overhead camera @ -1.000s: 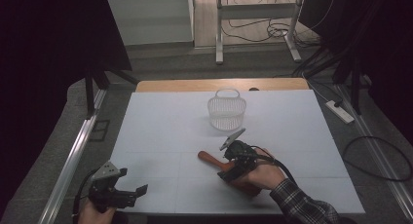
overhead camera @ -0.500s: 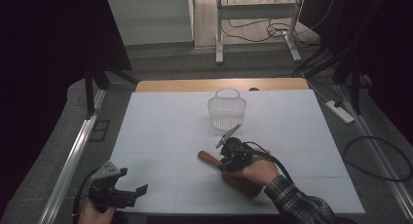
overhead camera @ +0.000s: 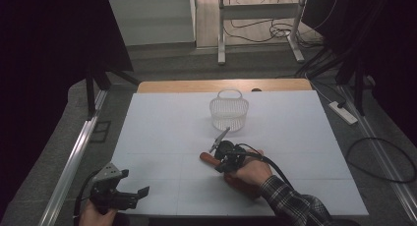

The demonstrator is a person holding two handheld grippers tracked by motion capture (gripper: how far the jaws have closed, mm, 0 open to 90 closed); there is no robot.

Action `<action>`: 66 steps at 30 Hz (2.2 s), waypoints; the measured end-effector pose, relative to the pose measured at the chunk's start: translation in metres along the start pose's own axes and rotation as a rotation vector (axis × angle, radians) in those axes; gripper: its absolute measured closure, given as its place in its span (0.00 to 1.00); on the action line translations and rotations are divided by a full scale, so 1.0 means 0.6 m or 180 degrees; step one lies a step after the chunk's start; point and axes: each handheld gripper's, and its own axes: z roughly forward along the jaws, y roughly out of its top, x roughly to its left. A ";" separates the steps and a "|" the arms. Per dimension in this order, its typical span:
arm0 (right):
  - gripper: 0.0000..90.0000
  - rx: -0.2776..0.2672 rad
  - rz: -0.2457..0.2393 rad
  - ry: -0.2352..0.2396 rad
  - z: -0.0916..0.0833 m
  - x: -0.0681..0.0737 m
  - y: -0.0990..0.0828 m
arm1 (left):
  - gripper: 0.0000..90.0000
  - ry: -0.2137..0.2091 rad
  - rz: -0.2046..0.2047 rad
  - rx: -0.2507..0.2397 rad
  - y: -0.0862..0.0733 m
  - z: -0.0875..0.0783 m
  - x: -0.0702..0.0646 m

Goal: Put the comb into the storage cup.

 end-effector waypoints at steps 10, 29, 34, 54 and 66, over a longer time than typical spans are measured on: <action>1.00 0.0188 -0.0096 -0.0031 0.031 0.005 0.007 | 0.03 0.0012 0.0008 0.0005 0.000 0.000 0.000; 1.00 0.0275 0.0012 -0.0195 0.043 -0.019 0.005 | 0.03 0.0017 0.0015 0.0003 0.000 0.000 -0.001; 1.00 0.0272 0.0066 -0.0251 0.040 -0.030 0.002 | 0.03 0.0016 0.0017 0.0007 0.000 0.000 -0.001; 1.00 0.0205 0.0428 -0.0429 0.023 -0.087 -0.033 | 0.03 0.0020 0.0031 0.0015 0.000 0.000 -0.002; 1.00 0.0205 0.0572 -0.0474 0.005 -0.107 -0.065 | 0.03 0.0023 0.0032 0.0015 0.000 0.001 -0.003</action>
